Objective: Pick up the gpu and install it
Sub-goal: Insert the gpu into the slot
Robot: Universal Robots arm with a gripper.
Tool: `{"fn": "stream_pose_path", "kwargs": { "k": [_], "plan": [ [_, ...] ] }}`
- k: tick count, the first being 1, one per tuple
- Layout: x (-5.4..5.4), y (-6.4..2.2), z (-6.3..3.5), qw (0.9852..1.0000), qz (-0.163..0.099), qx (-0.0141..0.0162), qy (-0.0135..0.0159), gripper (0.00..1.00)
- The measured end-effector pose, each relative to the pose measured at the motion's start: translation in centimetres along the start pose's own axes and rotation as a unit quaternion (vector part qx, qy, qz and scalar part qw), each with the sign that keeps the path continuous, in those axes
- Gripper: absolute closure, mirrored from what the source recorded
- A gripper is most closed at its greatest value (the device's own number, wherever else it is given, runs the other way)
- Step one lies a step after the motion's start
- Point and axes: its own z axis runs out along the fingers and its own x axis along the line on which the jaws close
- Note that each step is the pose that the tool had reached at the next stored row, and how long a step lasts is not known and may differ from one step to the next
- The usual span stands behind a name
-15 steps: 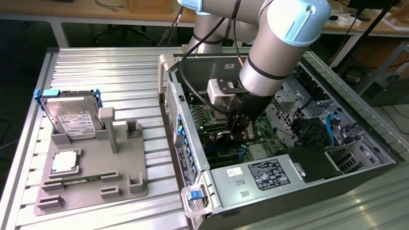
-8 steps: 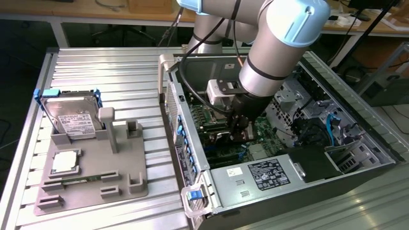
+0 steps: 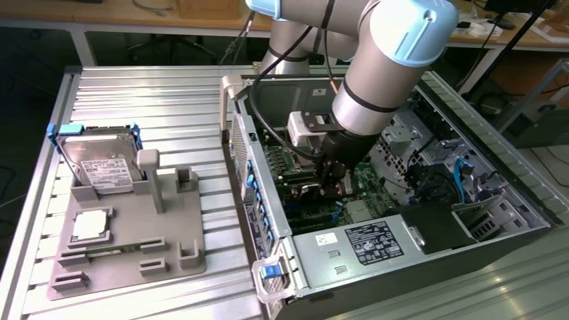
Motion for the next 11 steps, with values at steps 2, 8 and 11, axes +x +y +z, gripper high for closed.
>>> {"fn": "stream_pose_path", "kwargs": {
  "k": [2, 8, 11],
  "plan": [
    [-0.01, 0.00, -0.05, 1.0000, 0.000, 0.0000, -0.0004, 0.73],
    [-0.03, 0.00, -0.48, 1.0000, 0.000, -0.0009, -0.0002, 0.73],
    [-0.04, 0.01, -0.68, 1.0000, 0.000, -0.0013, -0.0001, 0.73]
  ]
}}
